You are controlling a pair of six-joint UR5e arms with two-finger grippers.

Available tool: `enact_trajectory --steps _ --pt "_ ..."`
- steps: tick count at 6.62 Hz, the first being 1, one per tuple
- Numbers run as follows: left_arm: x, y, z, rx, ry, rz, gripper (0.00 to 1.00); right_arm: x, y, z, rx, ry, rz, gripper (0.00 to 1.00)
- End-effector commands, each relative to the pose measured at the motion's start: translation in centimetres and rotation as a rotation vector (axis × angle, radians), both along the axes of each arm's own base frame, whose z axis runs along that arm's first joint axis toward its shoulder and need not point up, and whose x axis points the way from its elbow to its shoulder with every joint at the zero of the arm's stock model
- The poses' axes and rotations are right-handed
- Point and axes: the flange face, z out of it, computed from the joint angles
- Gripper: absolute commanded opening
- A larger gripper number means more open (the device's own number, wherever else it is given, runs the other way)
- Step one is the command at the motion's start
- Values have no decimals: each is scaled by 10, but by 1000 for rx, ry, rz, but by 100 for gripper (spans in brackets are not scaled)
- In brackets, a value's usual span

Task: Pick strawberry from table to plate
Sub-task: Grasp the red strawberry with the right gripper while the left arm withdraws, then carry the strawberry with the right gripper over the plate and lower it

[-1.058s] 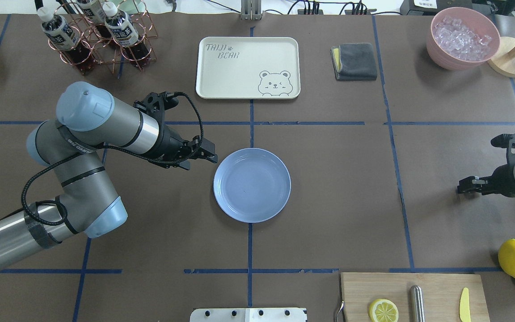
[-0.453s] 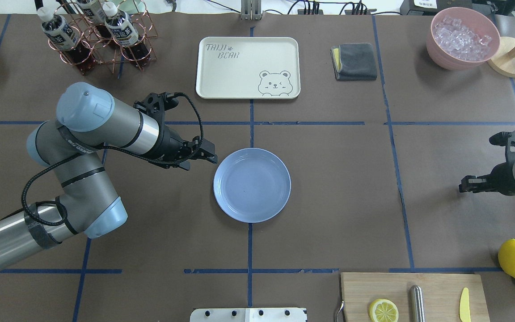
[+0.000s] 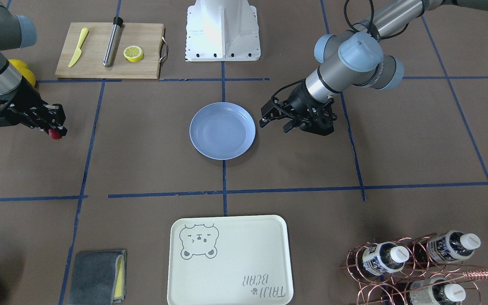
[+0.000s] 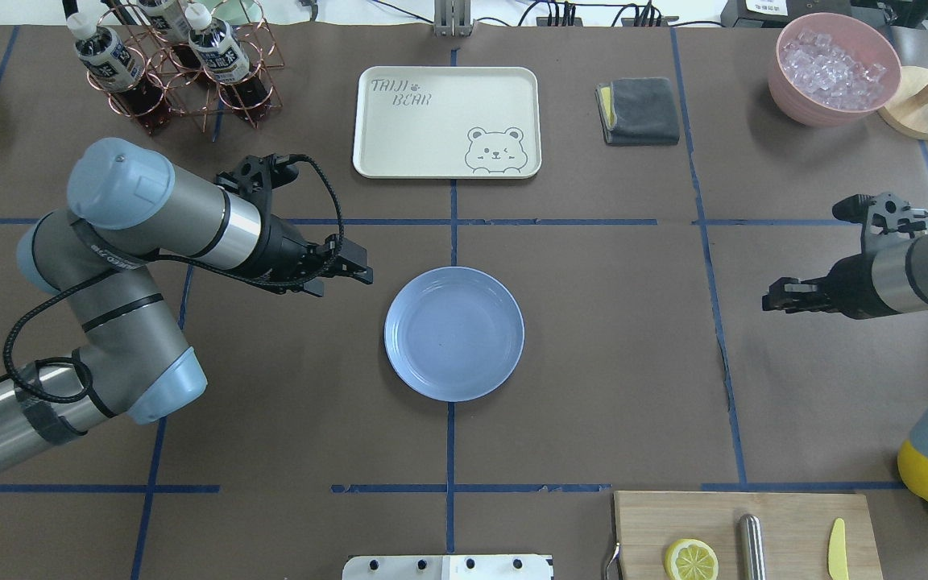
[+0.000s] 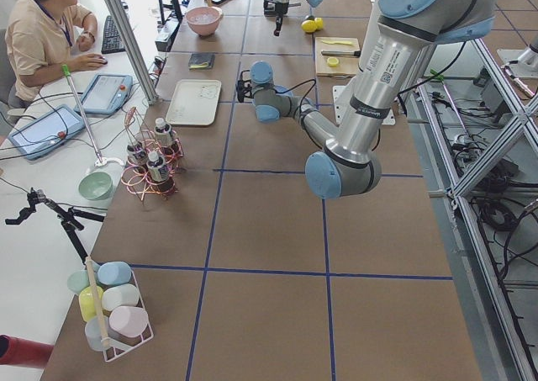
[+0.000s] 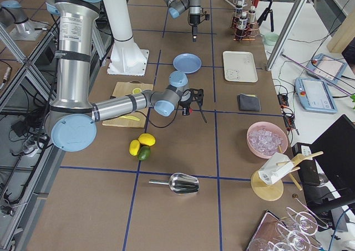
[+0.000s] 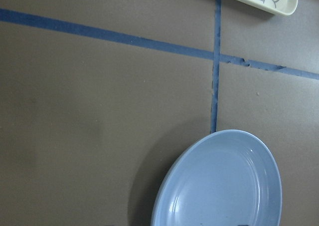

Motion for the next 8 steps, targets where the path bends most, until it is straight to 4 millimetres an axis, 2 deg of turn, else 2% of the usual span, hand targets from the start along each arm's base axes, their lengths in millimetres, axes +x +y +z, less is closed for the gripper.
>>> enact_trajectory --steps 1,2,3,4,5,6,7,8 --pt "-47 -16 33 114 -52 -25 86 -81 -18 -97 -49 -39 35 0" --pt "-72 -29 49 191 -85 -37 86 -130 -13 -153 -78 -37 43 0" --pt "-104 -36 74 258 -131 -47 86 -181 7 -204 -85 -19 51 0" --pt "-140 -49 98 324 -183 -65 86 -217 26 -242 -118 -26 66 0" --pt "-170 -58 115 372 -223 -81 86 -246 38 -265 -127 -43 82 0" --pt "-197 -70 117 406 -243 -112 86 -283 41 -281 -141 -34 89 0" --pt "-203 -74 119 403 -249 -123 86 -304 41 -274 -143 -2 94 0" --pt "-204 -73 115 406 -246 -124 86 -312 47 -266 -146 15 85 0"
